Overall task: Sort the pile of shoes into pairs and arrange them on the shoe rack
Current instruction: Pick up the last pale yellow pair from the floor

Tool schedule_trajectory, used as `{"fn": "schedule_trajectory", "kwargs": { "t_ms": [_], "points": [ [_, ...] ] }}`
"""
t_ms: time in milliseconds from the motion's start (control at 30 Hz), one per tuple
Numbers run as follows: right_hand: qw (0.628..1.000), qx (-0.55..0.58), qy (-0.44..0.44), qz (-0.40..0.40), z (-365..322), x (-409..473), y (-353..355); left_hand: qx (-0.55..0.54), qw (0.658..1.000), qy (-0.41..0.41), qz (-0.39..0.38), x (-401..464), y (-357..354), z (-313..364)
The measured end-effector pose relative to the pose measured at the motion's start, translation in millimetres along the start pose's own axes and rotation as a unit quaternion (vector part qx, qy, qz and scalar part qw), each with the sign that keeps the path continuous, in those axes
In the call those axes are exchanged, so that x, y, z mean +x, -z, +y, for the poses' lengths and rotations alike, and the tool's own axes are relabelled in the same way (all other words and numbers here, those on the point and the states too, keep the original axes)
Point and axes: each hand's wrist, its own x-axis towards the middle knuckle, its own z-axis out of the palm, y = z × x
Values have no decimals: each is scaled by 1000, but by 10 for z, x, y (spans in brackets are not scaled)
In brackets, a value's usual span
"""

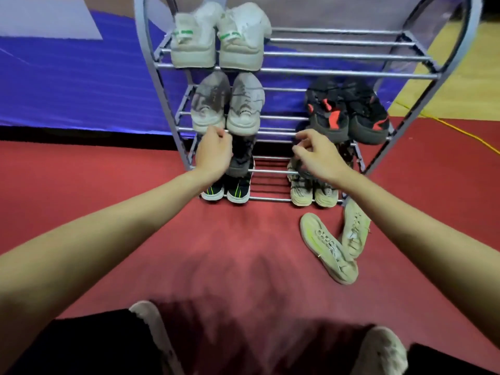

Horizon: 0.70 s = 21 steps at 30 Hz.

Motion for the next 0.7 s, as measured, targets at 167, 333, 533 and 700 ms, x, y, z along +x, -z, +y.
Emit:
{"fn": "schedule_trajectory", "kwargs": {
  "t_ms": [167,333,533,700],
  "points": [
    [991,-86,-105,-14,1091,-532,109,35,995,39,-85,-420,-730,-561],
    [969,-132,-205,-36,2124,-1018,129,60,978,95,-174,-922,-1474,-1125],
    [951,-163,-249,-79,3074,-1283,11,107,949,152,-256,-1338,-2353,-1561],
    [949,-155,-261,-87,3555,-1223,-116,97,922,225,-301,-1534,-3018,-1767]
  ]
}}
